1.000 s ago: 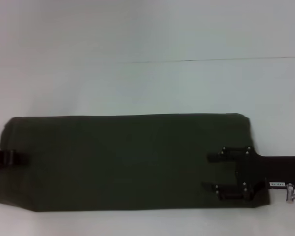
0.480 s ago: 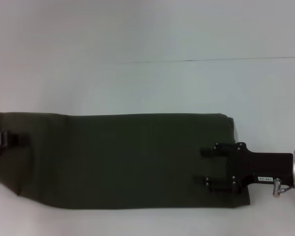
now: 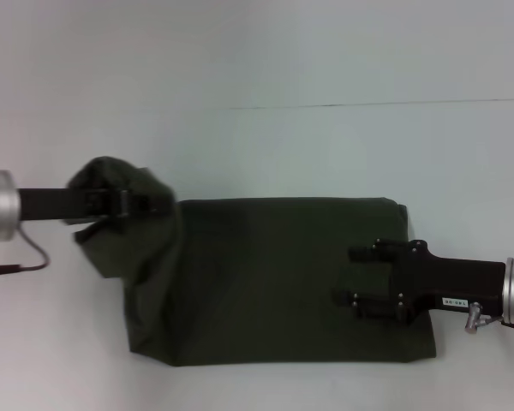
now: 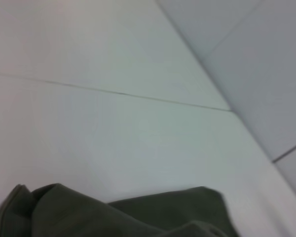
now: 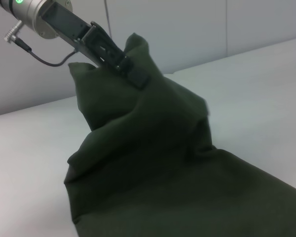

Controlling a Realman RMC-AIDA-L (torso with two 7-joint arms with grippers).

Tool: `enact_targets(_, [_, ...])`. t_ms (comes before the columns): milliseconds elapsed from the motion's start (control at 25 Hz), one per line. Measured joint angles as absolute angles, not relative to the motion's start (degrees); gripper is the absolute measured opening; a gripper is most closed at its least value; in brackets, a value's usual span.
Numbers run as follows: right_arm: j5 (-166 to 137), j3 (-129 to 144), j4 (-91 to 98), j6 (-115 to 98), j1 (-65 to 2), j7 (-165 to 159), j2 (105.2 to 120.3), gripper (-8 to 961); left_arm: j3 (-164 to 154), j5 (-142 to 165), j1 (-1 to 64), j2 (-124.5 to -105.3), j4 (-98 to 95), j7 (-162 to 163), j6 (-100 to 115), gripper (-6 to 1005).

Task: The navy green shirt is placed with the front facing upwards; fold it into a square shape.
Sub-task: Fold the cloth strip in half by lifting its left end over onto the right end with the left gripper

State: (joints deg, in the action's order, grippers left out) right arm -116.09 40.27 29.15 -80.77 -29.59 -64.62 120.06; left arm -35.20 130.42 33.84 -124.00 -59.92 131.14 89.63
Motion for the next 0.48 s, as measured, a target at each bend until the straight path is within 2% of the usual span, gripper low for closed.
enact_targets(480, [-113.83, 39.77, 28.12, -79.78, -28.70, -65.18, 119.95, 774, -46.27, 122.80, 35.28, -124.14, -51.84, 130.93, 79.55, 83])
